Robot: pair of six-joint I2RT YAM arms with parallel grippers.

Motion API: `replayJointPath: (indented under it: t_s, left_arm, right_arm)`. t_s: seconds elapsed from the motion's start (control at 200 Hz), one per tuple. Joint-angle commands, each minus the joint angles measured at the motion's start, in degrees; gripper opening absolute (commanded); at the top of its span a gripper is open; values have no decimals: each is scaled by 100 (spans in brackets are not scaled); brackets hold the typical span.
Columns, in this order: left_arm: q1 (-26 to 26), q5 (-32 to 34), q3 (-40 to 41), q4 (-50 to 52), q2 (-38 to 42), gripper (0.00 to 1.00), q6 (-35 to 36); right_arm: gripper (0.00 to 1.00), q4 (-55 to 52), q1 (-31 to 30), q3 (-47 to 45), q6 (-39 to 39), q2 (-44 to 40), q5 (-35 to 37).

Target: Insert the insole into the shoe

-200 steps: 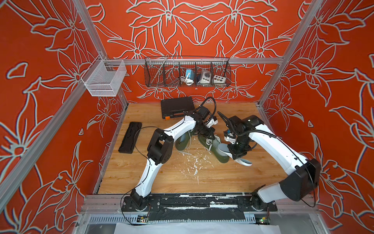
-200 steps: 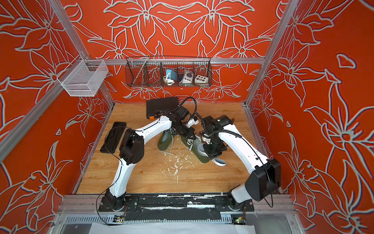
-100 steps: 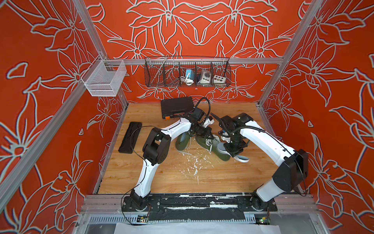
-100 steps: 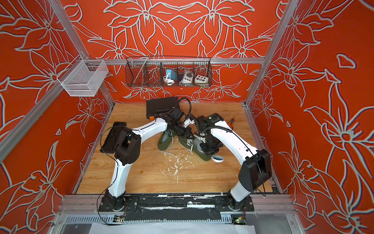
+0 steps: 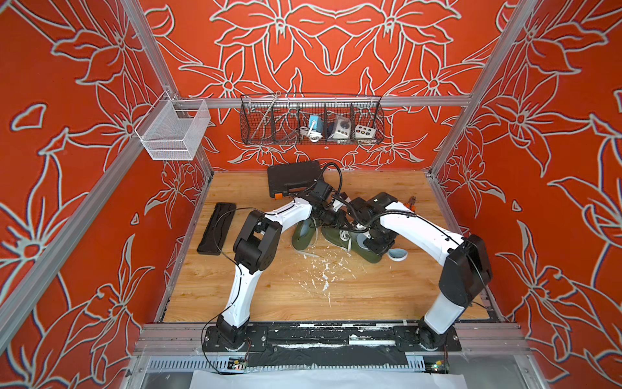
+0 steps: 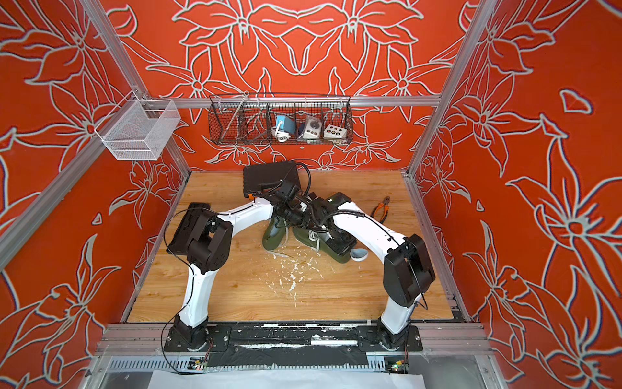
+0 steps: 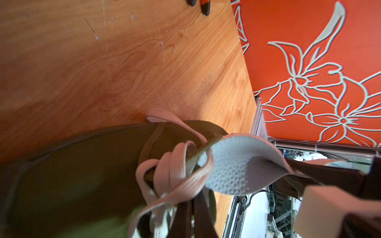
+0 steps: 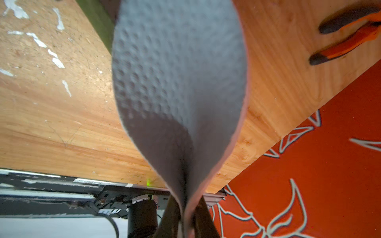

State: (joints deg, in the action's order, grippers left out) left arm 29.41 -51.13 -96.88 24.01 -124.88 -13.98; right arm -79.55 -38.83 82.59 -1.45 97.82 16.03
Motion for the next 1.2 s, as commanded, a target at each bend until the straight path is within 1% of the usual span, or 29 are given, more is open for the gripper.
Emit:
replayJointPath:
  t_s: [0.0,0.14,0.26,0.36,0.52,0.64,0.786,0.926,1.031,1.196]
  left_arm:
    - [-92,-607,32,-400,229,0,-173]
    - [-134,-744,97,-515,221,0,-236]
    - [-138,-794,155,-614,201,0,-288]
    - [-146,-896,208,-694,168,0,-336]
    - [-167,-1070,430,-1092,201,0,-584]
    - [-190,-1184,635,-1494,235,0,-860]
    - [-199,-1179,811,-1675,321,0,-957]
    - [-216,-1255,939,-1891,359,0,-1092]
    - [-225,-1315,1012,-2040,381,0,-1181]
    - [-240,-1510,1070,-2317,385,0,-1399]
  right_arm:
    - [0,606,-234,-399,535,-246,844]
    - [0,1159,-443,-715,905,-330,1449]
    - [0,1513,-486,-750,1207,-259,1745]
    - [0,1768,-490,-763,1440,-255,1810]
    - [0,2227,-486,-852,1536,-305,1469]
    - [0,2303,-456,-856,1330,-311,966]
    - [0,2273,-395,-885,1021,-397,364]
    - [0,2588,-355,-1230,1054,-568,10]
    - [0,2949,-268,-1574,1126,-741,-99]
    - [0,3722,-89,-2211,1391,-1248,-297]
